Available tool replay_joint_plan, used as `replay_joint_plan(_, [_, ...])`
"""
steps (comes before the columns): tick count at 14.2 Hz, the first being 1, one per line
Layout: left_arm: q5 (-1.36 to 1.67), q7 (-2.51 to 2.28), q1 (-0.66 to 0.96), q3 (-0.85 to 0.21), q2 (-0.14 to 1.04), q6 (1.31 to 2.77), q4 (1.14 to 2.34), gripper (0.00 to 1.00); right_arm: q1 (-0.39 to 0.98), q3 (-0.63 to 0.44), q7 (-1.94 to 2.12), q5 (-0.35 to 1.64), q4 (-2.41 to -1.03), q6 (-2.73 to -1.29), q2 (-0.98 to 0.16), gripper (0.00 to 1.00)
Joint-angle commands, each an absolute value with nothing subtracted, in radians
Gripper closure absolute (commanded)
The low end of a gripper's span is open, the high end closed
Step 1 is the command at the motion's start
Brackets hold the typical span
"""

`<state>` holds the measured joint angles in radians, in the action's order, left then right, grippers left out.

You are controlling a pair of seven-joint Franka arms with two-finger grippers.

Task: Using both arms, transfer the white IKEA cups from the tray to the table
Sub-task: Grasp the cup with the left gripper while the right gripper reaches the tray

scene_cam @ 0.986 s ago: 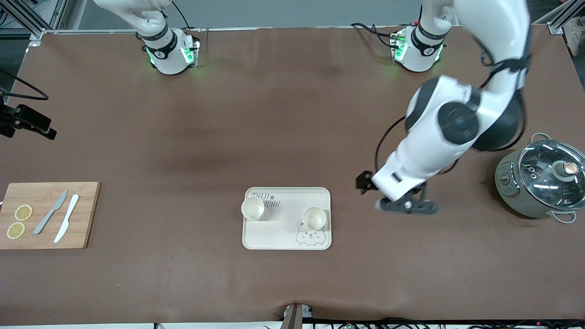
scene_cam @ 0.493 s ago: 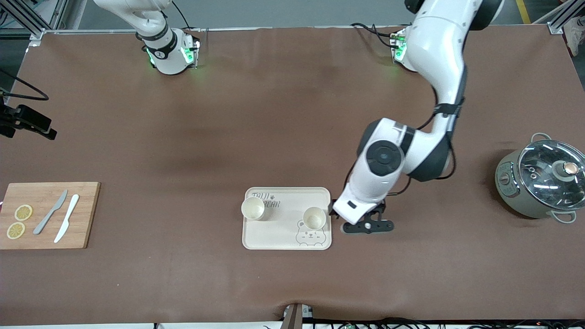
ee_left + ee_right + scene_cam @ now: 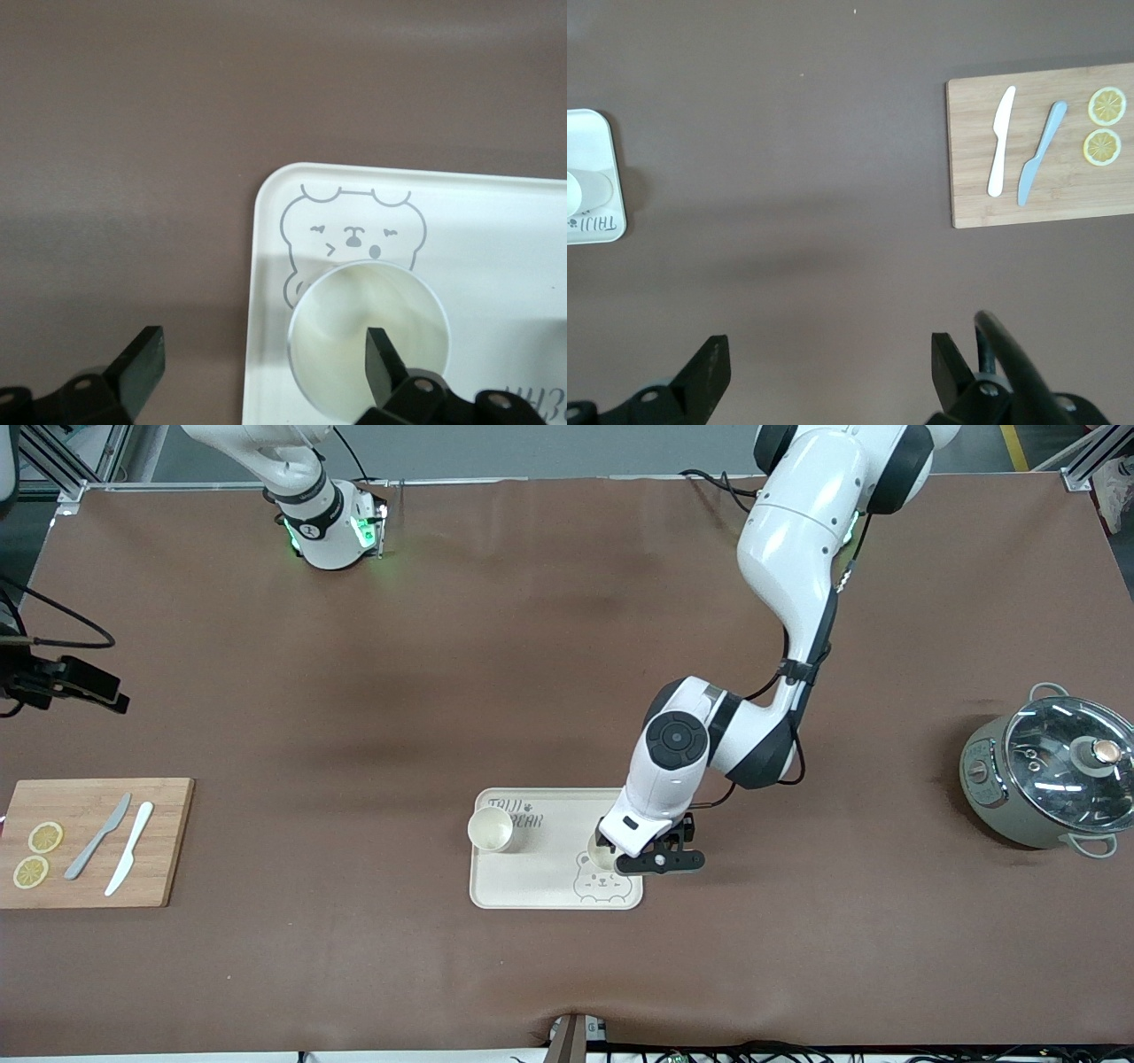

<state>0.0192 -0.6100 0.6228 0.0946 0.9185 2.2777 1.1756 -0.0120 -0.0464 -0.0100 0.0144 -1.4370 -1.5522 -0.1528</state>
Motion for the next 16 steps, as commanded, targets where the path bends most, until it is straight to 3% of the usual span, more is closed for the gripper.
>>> replay_joint_plan(1, [0.009,-0.632,0.637,0.101,0.943,2.292,1.14,0.0,0.009,-0.048,-0.017,0.037,-1.419,-1.574,-0.201,0.0])
replay_joint_plan(13, [0.011,-0.63,0.643,0.095,0.956,2.321,1.157,0.0,0.139,-0.049,-0.279,0.186,-1.414,-1.903,-0.478,0.0])
replay_joint_plan(14, [0.026,-0.65,0.644,0.086,0.951,2.318,1.157,0.36,0.161,-0.049,-0.293,0.184,-1.411,-1.934,-0.506,0.0])
replay_joint_plan(15, [0.069,-0.693,0.64,0.075,0.942,2.312,1.16,0.99,0.182,-0.049,-0.299,0.184,-1.411,-1.972,-0.529,0.0])
replay_joint_plan(16, [0.077,-0.683,0.635,0.075,0.946,2.31,1.161,1.0,0.201,-0.049,-0.311,0.183,-1.407,-2.011,-0.549,0.0])
